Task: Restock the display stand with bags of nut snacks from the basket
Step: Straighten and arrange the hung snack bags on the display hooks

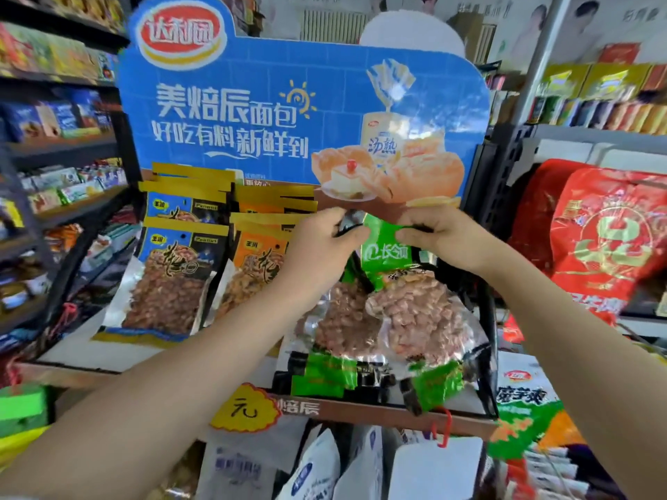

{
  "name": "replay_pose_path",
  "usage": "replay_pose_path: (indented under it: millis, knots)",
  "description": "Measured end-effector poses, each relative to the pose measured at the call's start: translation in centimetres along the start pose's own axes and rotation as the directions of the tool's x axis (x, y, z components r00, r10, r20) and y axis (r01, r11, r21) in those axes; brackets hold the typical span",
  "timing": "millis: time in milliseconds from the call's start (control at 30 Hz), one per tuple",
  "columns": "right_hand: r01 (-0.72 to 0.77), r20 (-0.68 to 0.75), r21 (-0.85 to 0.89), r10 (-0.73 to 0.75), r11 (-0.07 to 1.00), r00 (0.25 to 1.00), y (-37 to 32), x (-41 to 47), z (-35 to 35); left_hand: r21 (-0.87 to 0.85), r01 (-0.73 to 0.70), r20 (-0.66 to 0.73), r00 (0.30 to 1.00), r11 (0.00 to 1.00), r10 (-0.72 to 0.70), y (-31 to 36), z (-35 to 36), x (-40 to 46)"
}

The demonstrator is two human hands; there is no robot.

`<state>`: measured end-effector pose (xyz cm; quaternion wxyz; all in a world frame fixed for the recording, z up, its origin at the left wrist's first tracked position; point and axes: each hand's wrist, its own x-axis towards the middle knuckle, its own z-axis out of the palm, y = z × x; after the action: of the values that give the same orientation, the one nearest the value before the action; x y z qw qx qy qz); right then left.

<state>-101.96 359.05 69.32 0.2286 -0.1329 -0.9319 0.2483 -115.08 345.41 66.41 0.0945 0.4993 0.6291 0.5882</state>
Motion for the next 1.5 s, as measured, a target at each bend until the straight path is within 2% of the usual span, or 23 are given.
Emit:
replay_pose_path:
  millis: [133, 300, 400, 500, 600, 633, 700, 767, 800, 833, 933, 1100, 1133, 1200, 1267, 1367, 1500]
  knots:
    - [0.043, -0.068, 0.073, -0.038, 0.996, 0.997, -4.1, -1.0, -0.1, 0.046, -0.162, -0.091, 0.982, 0.986, 0.165, 2.3, -2.6, -1.3]
    - [0.106, 0.042, -0.046, -0.104, 0.993, 0.994, -9.7, -1.2, 2.6, 0.299, -0.246, -0.051, 0.961, 0.922, 0.273, 2.1, -8.7, -5.4]
    - [0.202, 0.198, -0.139, -0.172, 0.97, 0.965, -12.4, -2.0, 6.1, 0.489, -0.311, 0.174, 0.95, 0.815, 0.259, 1.3, -13.1, -8.9]
    - [0.208, 0.362, -0.159, -0.139, 0.965, 0.922, -13.6, -2.9, 10.1, 0.649, -0.409, 0.437, 0.891, 0.641, 0.126, 0.2, -15.8, -11.2]
    - [0.179, 0.443, -0.159, -0.092, 0.971, 0.892, -13.0, -3.6, 13.0, 0.707, -0.513, 0.548, 0.833, 0.487, 0.08, -1.1, -16.1, -13.1]
    - [0.121, 0.398, -0.137, -0.057, 0.983, 0.916, -12.4, -3.9, 13.3, 0.712, -0.539, 0.572, 0.817, 0.45, 0.075, -1.6, -16.0, -13.6]
    - [-0.039, 0.176, -0.086, 0.054, 0.996, 0.983, -11.0, -4.2, 13.2, 0.712, -0.586, 0.621, 0.783, 0.387, 0.041, -2.5, -15.9, -14.3]
    - [-0.186, -0.049, -0.116, 0.182, 0.976, 0.982, -9.2, -4.5, 12.9, 0.687, -0.642, 0.686, 0.728, 0.341, -0.01, -3.3, -15.9, -14.5]
    - [-0.243, -0.09, -0.195, 0.23, 0.95, 0.969, -8.3, -4.6, 12.8, 0.669, -0.668, 0.713, 0.701, 0.327, -0.025, -3.6, -15.9, -14.4]
    - [-0.272, -0.069, -0.293, 0.264, 0.916, 0.962, -7.4, -4.5, 12.7, 0.658, -0.684, 0.729, 0.683, 0.316, -0.041, -3.8, -15.9, -14.4]
    - [-0.255, 0.152, -0.502, 0.374, 0.826, 0.915, -5.1, -4.4, 13.0, 0.631, -0.707, 0.753, 0.658, 0.32, -0.031, -4.2, -15.3, -13.9]
    - [-0.06, 0.231, -0.668, 0.284, 0.741, 0.931, -2.5, -3.5, 13.9, 0.519, -0.76, 0.783, 0.606, 0.391, 0.138, -4.8, -13.2, -12.0]
    - [-0.078, 0.22, -0.64, 0.279, 0.764, 0.935, -2.1, -2.9, 13.9, 0.489, -0.779, 0.791, 0.586, 0.393, 0.177, -4.9, -12.8, -11.6]
    - [-0.259, 0.12, -0.447, 0.345, 0.856, 0.931, -1.5, -1.5, 13.3, 0.465, -0.794, 0.793, 0.57, 0.392, 0.216, -5.2, -12.3, -11.0]
    - [-0.427, 0.031, -0.295, 0.455, 0.855, 0.89, -0.4, -0.1, 12.6, 0.463, -0.788, 0.777, 0.581, 0.406, 0.243, -5.4, -12.0, -10.4]
    - [-0.529, 0.091, -0.371, 0.597, 0.763, 0.797, 0.5, 0.8, 11.6, 0.454, -0.707, 0.713, 0.653, 0.542, 0.255, -5.4, -11.8, -9.1]
    - [-0.563, 0.103, -0.34, 0.624, 0.754, 0.774, 1.3, 1.7, 10.4, 0.478, -0.625, 0.623, 0.737, 0.617, 0.263, -6.1, -11.1, -7.8]
